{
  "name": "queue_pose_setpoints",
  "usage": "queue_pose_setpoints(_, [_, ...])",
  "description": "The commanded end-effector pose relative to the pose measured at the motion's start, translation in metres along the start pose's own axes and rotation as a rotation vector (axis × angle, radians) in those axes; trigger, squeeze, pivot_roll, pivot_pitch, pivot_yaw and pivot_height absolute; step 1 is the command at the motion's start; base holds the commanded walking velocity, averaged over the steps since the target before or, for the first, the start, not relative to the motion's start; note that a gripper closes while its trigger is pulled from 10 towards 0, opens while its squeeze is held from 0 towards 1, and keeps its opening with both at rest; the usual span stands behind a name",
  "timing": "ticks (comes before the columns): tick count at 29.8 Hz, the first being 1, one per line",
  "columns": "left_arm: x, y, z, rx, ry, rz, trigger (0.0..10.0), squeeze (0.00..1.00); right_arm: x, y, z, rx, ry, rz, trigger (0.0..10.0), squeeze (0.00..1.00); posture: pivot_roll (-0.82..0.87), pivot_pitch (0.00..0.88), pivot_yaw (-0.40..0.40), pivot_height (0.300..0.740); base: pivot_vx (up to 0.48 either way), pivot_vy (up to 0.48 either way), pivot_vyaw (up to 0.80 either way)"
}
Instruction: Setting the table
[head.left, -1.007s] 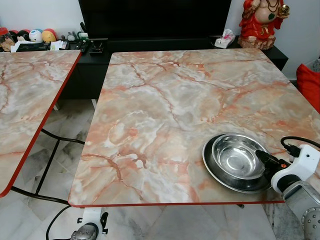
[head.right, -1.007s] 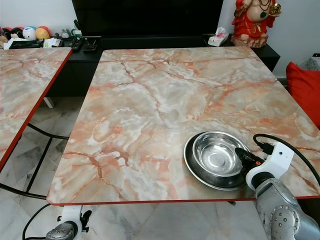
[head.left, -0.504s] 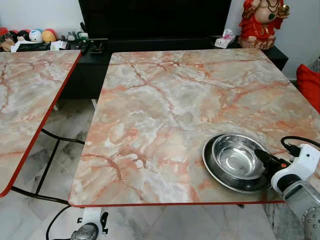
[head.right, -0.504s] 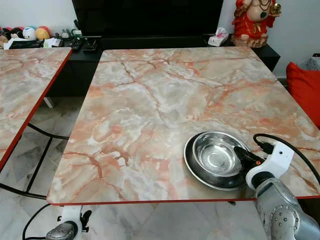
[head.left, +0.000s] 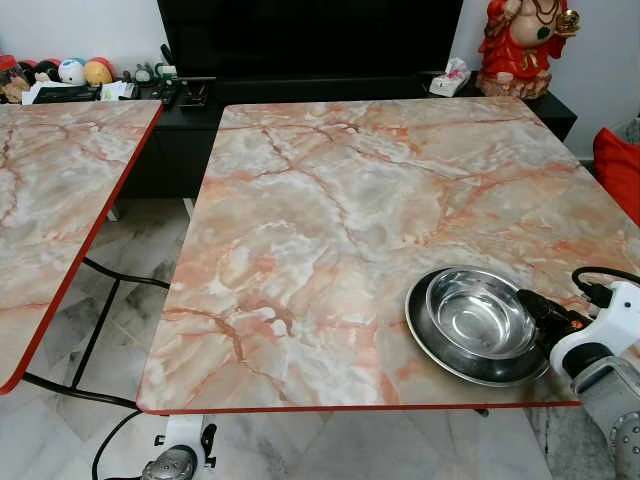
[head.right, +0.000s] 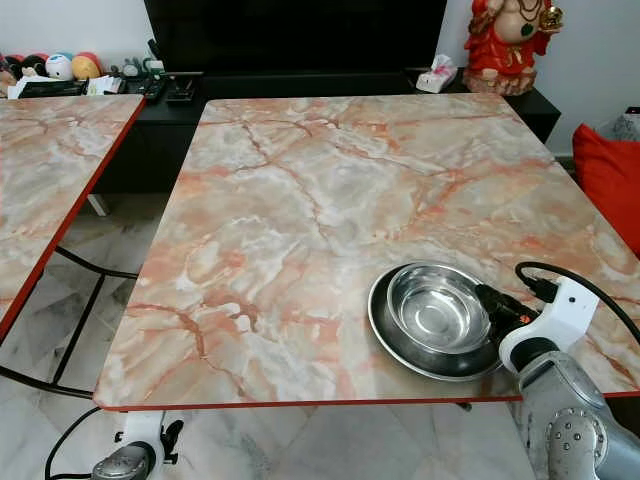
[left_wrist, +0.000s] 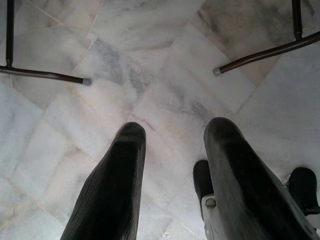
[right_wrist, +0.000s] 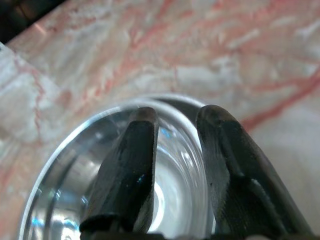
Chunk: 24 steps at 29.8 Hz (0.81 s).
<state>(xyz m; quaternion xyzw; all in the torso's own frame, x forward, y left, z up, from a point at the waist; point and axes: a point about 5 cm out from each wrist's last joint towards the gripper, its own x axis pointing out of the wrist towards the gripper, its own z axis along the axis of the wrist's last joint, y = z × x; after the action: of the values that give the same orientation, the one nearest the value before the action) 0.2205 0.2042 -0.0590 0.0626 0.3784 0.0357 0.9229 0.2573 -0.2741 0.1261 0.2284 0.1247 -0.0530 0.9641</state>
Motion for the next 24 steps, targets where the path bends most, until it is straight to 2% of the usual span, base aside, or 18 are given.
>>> queue_pose_setpoints(1, [0.000, 0.001, -0.002, 0.001, 0.020, 0.003, 10.0, 0.00, -0.002, 0.007, 0.014, 0.004, -0.085, 0.044, 10.0, 0.00, -0.06, 0.054, 0.016, 0.740, 0.000, 0.000, 0.00])
queue_pose_setpoints(6, [0.000, 0.001, -0.002, 0.001, 0.017, 0.004, 10.0, 0.00, -0.003, 0.017, 0.026, -0.047, -0.224, 0.070, 10.0, 0.00, -0.06, 0.053, 0.017, 0.740, 0.000, 0.000, 0.00])
queue_pose_setpoints(8, [0.000, 0.001, -0.001, 0.002, 0.014, 0.004, 10.0, 0.00, -0.005, 0.021, 0.037, -0.040, -0.349, 0.052, 10.0, 0.00, -0.06, 0.054, 0.018, 0.740, 0.000, 0.000, 0.00])
queue_pose_setpoints(10, [0.000, 0.002, -0.001, 0.007, 0.010, 0.002, 10.0, 0.00, -0.007, 0.032, 0.045, -0.082, -0.484, 0.038, 10.0, 0.00, -0.06, 0.051, 0.019, 0.740, 0.000, 0.000, 0.00])
queue_pose_setpoints(13, [0.000, 0.002, -0.001, 0.006, 0.008, 0.003, 10.0, 0.00, -0.002, 0.041, 0.035, -0.267, -0.491, 0.000, 10.0, 0.00, -0.06, 0.046, 0.015, 0.740, 0.000, 0.000, 0.00])
queue_pose_setpoints(16, [0.000, 0.003, -0.001, 0.002, 0.007, 0.004, 10.0, 0.00, 0.004, 0.041, 0.022, -0.247, -0.499, -0.042, 10.0, 0.00, -0.04, 0.043, 0.012, 0.740, 0.000, 0.000, 0.00])
queue_pose_setpoints(19, [0.000, 0.004, -0.001, -0.001, 0.006, 0.007, 10.0, 0.00, 0.008, 0.041, 0.014, -0.300, -0.494, -0.085, 10.0, 0.00, -0.04, 0.041, 0.011, 0.740, 0.000, 0.000, 0.00])
queue_pose_setpoints(22, [-0.001, 0.006, -0.003, -0.001, 0.011, 0.009, 10.0, 0.00, 0.014, 0.049, 0.006, -0.362, -0.498, -0.052, 10.0, 0.00, -0.04, 0.039, 0.012, 0.740, 0.000, 0.000, 0.00])
queue_pose_setpoints(24, [-0.001, 0.007, -0.003, -0.003, 0.012, 0.008, 10.0, 0.00, 0.019, 0.049, 0.002, -0.345, -0.478, -0.050, 10.0, 0.00, -0.04, 0.038, 0.015, 0.740, 0.000, 0.000, 0.00])
